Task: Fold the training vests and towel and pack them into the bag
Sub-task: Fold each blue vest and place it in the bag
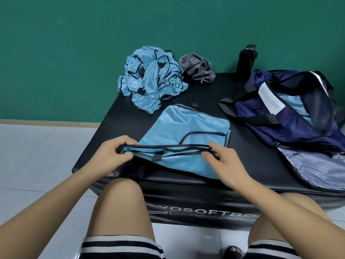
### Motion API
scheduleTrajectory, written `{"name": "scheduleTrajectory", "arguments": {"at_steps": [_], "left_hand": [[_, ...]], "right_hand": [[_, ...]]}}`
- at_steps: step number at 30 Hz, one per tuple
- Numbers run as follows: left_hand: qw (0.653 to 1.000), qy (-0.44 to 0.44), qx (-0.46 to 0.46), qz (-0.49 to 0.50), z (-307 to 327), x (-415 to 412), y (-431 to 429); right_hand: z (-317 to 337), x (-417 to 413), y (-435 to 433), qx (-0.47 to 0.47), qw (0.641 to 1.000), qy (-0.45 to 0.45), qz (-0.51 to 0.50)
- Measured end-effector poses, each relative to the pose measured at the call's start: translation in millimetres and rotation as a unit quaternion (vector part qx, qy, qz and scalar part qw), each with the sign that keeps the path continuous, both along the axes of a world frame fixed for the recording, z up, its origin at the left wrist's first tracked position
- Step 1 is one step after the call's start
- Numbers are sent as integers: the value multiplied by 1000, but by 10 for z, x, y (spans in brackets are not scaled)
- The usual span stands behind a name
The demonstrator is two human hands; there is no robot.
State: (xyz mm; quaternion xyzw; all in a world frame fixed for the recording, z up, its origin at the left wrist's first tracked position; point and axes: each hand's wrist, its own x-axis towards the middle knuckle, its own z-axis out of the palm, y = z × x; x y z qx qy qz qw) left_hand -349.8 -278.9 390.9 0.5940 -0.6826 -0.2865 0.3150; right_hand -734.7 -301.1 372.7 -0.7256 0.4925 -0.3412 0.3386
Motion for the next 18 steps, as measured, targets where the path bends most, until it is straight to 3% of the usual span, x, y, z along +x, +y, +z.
{"name": "scheduleTrajectory", "arguments": {"at_steps": [5,18], "left_hand": [[991,130,-3,21,203,-250,-145],[974,170,-13,150,296,-1032,-1553]], "right_hand": [[79,-202,-246,11,995,-59,-82],[191,-309,-1259,36,968,-42,-245]]}}
